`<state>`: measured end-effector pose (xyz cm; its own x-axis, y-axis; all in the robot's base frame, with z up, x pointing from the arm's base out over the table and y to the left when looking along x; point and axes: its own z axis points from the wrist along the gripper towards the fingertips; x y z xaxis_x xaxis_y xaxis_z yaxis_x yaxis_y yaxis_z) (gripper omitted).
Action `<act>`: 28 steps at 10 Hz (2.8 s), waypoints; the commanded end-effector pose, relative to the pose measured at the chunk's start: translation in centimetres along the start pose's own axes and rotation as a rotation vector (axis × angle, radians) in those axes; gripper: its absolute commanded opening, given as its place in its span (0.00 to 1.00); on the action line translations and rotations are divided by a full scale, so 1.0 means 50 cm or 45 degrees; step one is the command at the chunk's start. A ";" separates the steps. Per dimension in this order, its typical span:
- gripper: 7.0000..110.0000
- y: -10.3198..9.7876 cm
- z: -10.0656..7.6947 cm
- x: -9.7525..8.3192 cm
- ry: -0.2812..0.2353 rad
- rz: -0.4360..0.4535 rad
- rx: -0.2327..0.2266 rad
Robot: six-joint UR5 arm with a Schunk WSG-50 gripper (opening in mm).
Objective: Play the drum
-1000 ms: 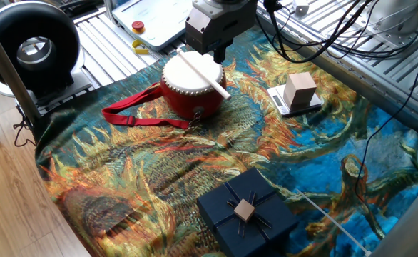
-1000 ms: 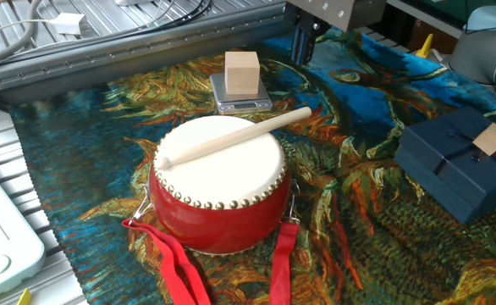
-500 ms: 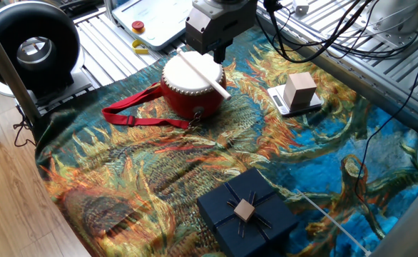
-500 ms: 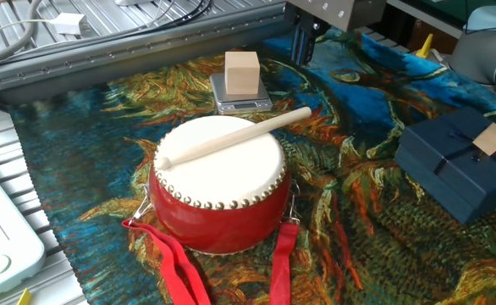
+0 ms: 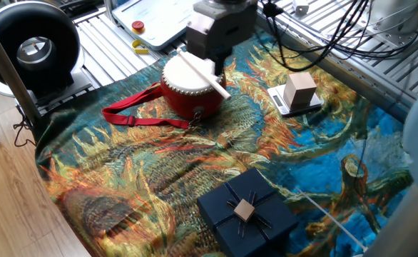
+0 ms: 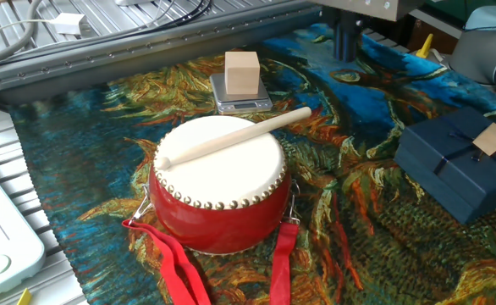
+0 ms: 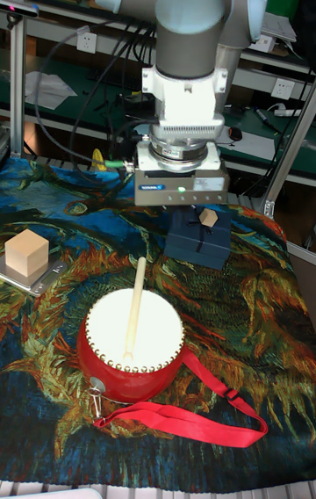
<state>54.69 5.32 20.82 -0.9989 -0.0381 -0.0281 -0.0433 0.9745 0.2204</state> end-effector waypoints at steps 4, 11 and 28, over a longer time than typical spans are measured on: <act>0.00 -0.125 0.001 -0.038 -0.158 0.227 0.337; 0.00 -0.146 -0.180 -0.037 -0.149 0.375 0.397; 0.57 -0.126 -0.212 -0.057 0.007 -0.072 0.297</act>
<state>57.66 -3.79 29.95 -0.9982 -0.0538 -0.0266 -0.0525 0.9974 -0.0485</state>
